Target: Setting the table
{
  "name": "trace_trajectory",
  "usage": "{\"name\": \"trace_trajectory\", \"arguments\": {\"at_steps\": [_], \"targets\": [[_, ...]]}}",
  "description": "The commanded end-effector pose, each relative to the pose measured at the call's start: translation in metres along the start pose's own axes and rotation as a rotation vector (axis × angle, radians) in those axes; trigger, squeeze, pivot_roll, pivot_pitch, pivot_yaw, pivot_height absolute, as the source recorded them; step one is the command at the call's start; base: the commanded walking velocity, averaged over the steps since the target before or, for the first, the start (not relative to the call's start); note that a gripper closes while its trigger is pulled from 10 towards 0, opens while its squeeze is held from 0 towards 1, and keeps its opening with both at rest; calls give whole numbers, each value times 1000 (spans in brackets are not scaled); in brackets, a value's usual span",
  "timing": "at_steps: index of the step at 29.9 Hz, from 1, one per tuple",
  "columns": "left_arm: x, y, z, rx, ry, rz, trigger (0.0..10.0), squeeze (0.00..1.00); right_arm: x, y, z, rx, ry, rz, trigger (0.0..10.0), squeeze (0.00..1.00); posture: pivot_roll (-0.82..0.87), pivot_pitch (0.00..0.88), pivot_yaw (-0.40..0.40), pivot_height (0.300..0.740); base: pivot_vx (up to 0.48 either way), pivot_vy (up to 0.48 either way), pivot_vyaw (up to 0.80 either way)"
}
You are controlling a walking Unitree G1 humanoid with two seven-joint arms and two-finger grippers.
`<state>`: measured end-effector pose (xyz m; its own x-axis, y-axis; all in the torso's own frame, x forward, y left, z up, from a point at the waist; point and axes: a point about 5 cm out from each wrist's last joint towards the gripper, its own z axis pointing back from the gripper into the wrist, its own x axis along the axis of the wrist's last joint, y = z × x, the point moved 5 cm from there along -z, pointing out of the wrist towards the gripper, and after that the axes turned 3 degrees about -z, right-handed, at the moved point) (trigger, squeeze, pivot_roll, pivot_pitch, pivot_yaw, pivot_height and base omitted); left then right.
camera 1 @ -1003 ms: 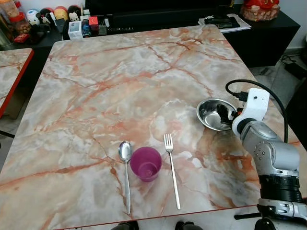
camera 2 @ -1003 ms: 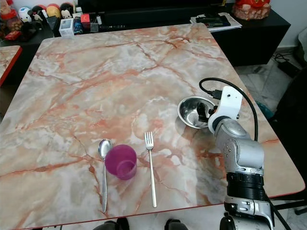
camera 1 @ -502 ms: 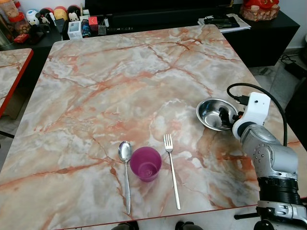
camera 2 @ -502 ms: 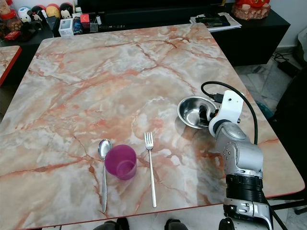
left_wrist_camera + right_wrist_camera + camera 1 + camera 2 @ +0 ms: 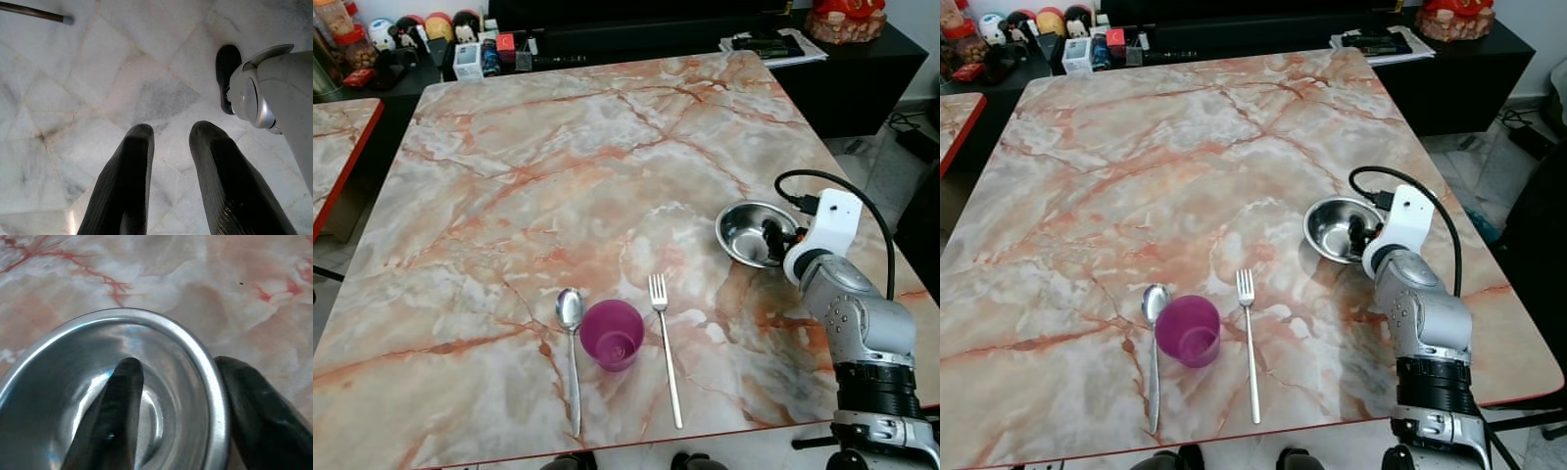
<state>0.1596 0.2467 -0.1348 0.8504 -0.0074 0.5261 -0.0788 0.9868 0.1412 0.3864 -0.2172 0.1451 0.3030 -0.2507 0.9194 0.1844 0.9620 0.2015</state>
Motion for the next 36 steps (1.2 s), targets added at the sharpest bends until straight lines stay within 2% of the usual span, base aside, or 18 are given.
{"name": "trace_trajectory", "arguments": {"at_steps": [1, 27, 36], "targets": [[-13, 3, 3, 3, 39, -10, 10000, 0, -3, 0, -1, -3, 8, -8, 0, 0, -69, 199, 41, 740, 0, 0, 0], [-13, 3, 3, -12, 46, -30, 10000, 0, 0, -2, -2, -28, -12, -34, 0, 0, -64, 171, 46, 740, 0, 0, 0], [-14, 4, 3, -5, 44, -57, 10000, 0, 21, 1, -3, -30, -119, -164, 0, 0, -59, 155, 43, 740, 0, 0, 0]]}}
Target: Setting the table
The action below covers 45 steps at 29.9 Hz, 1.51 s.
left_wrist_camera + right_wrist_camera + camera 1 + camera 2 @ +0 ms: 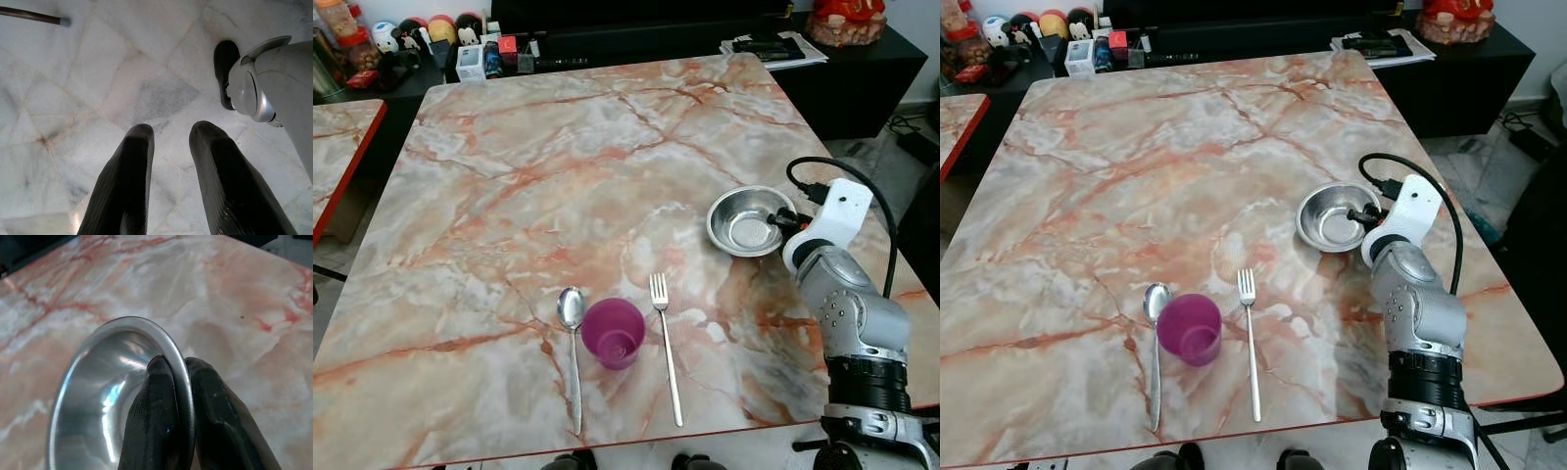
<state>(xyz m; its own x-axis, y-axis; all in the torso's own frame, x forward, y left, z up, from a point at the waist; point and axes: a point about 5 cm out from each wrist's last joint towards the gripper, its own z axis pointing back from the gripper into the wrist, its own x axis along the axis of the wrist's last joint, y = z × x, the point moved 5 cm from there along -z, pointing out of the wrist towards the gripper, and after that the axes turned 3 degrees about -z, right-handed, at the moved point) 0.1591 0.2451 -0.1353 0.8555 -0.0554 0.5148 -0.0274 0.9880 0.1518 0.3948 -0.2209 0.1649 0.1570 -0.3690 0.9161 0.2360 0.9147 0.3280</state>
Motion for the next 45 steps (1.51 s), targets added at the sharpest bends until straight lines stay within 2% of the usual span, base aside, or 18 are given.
{"name": "trace_trajectory", "arguments": {"at_steps": [1, 6, 10, 11, 13, 15, 16, 20, 22, 40, 45], "targets": [[-14, 5, 3, 13, 39, -8, 10000, 0, 0, 0, -1, -7, -3, -24, 0, 0, -59, 155, 43, 740, 0, 0, 0], [-16, 6, 3, 21, 49, -21, 10000, 0, 18, 16, 1, 57, -85, -100, 0, 0, -57, 151, 44, 740, 0, 0, 0], [-16, 6, 3, 23, 51, -23, 10000, 0, 22, 20, 1, 77, -102, -118, 0, 0, -58, 150, 44, 740, 0, 0, 0], [-18, 9, 4, 26, 56, -21, 10000, 0, 26, 26, 2, 103, -120, -123, 10000, 0, -59, 156, 44, 740, 0, 0, 0], [-21, 12, 5, 32, 62, -20, 10000, 0, 36, 34, 4, 137, -168, -147, 10000, 0, -55, 161, 44, 740, 0, 0, 0], [-22, 13, 6, 34, 63, -15, 10000, 0, 49, 35, 6, 143, -231, -198, 10000, 0, -53, 162, 46, 740, 0, 0, 0], [-24, 15, 6, 41, 70, -8, 10000, 0, 62, 38, 9, 161, -291, -225, 10000, 0, -52, 163, 49, 740, 0, 0, 0], [-27, 19, 7, 51, 80, -2, 10000, 0, 89, 48, 18, 204, -406, -266, 10000, 0, -48, 160, 55, 740, 0, 84, 0], [-27, 20, 7, 53, 81, -1, 10000, 0, 101, 51, 22, 211, -461, -223, 10000, 0, -45, 161, 53, 740, 0, 480, 0], [-29, 18, 7, 50, 85, 7, 10000, 0, 121, 48, 27, 202, -552, -169, 10000, 0, -46, 170, 34, 740, 0, 480, 0], [-27, 18, 7, 50, 81, 14, 10000, 0, 138, 57, 36, 254, -628, -159, 10000, 0, -48, 175, 31, 740, 0, 480, 0]]}}
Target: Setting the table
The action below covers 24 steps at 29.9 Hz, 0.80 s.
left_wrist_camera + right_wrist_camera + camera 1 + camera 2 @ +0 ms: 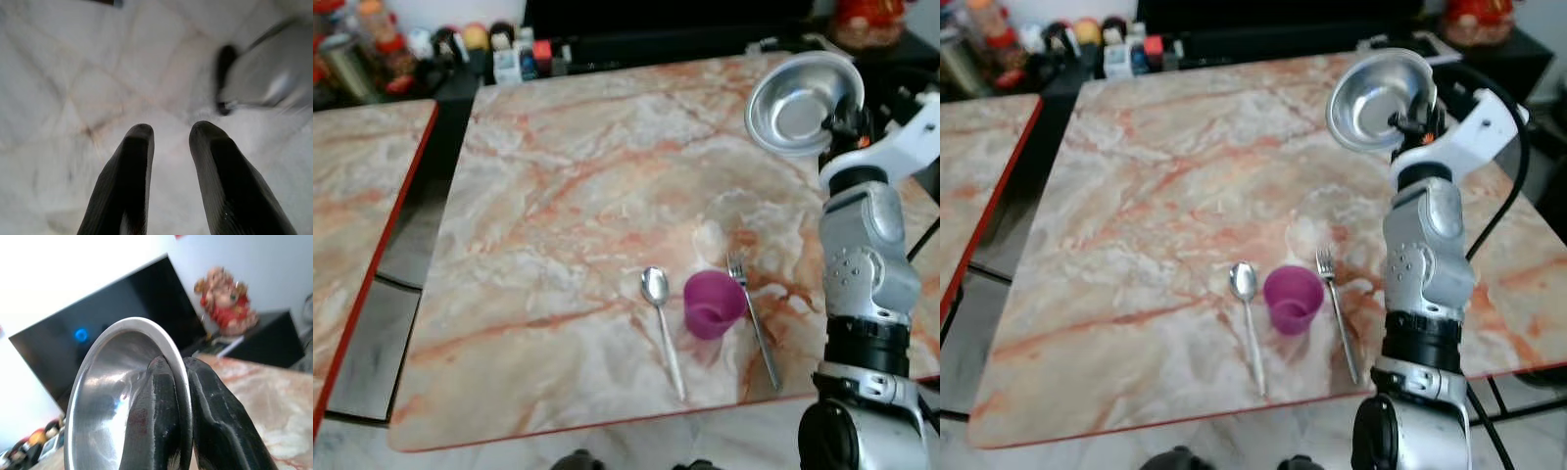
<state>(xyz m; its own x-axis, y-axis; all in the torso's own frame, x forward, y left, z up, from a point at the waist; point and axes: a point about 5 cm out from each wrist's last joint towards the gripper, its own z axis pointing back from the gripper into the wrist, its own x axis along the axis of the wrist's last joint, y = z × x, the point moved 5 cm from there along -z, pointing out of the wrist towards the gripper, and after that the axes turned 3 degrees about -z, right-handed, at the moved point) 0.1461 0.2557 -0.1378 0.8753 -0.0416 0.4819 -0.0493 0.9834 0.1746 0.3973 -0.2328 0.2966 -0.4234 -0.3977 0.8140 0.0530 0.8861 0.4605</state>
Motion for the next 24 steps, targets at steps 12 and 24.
{"name": "trace_trajectory", "arguments": {"at_steps": [12, 24], "targets": [[-12, 7, 3, 23, 30, 14, 10000, 0, 12, 41, 1, 138, -63, -19, 10000, 0, -37, 175, 29, 740, 0, 480, 0], [-11, 7, 2, 25, 28, 23, 10000, 0, 9, 47, 1, 165, -60, 33, 10000, 0, -33, 188, 24, 740, 0, 480, 265]]}}
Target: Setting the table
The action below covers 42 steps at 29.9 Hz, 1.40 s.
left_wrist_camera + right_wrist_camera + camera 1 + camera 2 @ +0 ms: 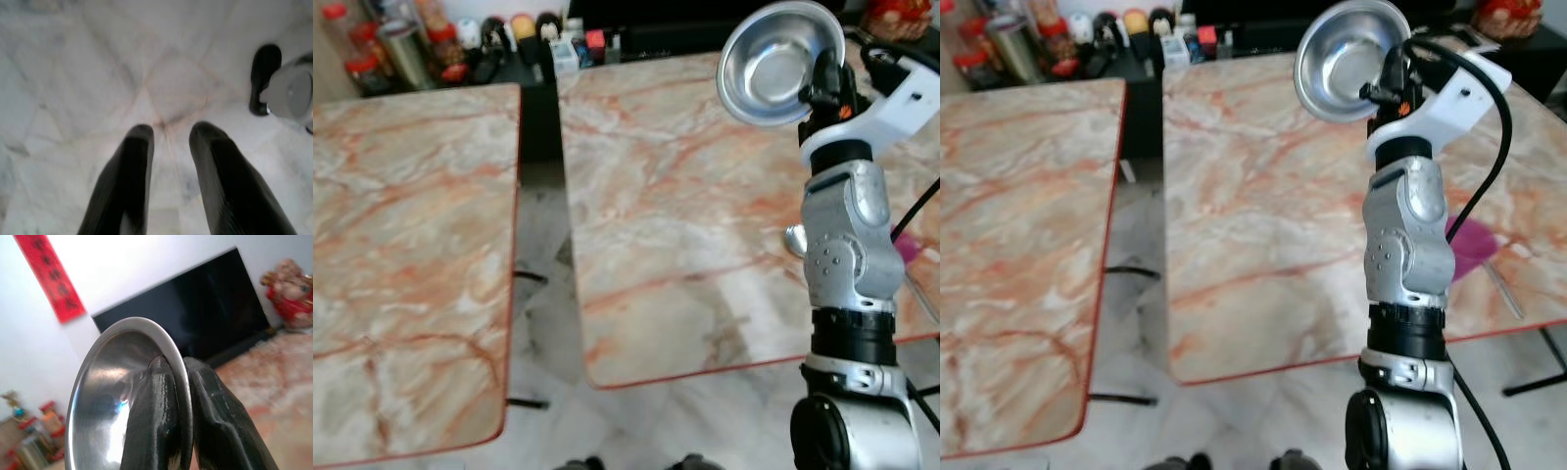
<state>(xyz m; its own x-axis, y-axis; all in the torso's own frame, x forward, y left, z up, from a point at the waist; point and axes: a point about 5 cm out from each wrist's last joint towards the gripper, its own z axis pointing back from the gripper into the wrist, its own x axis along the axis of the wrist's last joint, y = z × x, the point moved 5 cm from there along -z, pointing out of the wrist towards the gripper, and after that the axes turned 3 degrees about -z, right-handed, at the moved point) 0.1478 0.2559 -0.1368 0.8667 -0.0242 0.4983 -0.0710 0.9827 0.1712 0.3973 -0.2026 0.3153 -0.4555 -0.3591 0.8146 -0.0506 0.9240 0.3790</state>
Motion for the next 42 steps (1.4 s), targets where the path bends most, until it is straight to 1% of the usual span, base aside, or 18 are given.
{"name": "trace_trajectory", "arguments": {"at_steps": [1, 5, 9, 14, 16, 21, 28, 42], "targets": [[-13, 7, 3, 18, 42, 4, 10000, 0, 5, 12, -1, 34, -23, -1, 10000, 0, -33, 188, 24, 740, 0, 480, 750], [-13, 7, 3, 19, 42, 5, 10000, 0, 5, 13, 0, 37, -23, -3, 10000, 0, -33, 188, 24, 740, 0, 480, 750], [-12, 7, 2, 21, 42, 7, 10000, 0, 2, 19, 1, 60, -13, 3, 10000, 0, -31, 189, 26, 740, 0, 480, 0], [-12, 7, 2, 22, 41, 7, 10000, 0, 1, 17, 0, 50, -10, 25, 10000, 0, -32, 190, 28, 740, 0, 480, 430], [-12, 7, 2, 21, 39, 7, 10000, 0, -3, 13, 0, 25, 8, 18, 10000, 0, -33, 191, 28, 740, 0, 480, 0], [-11, 7, 2, 21, 38, 9, 10000, 0, -2, 16, 0, 40, 1, 17, 10000, 0, -30, 194, 29, 740, 0, 480, 0], [-10, 7, 2, 23, 36, 13, 10000, 0, -4, 13, 0, 30, 14, 17, 10000, 0, -27, 202, 29, 740, 0, 480, 0], [-12, 7, 3, 18, 37, 6, 10000, 0, -6, 13, 3, 31, 21, 12, 10000, 0, -33, 162, 36, 740, 0, 480, 0]]}}
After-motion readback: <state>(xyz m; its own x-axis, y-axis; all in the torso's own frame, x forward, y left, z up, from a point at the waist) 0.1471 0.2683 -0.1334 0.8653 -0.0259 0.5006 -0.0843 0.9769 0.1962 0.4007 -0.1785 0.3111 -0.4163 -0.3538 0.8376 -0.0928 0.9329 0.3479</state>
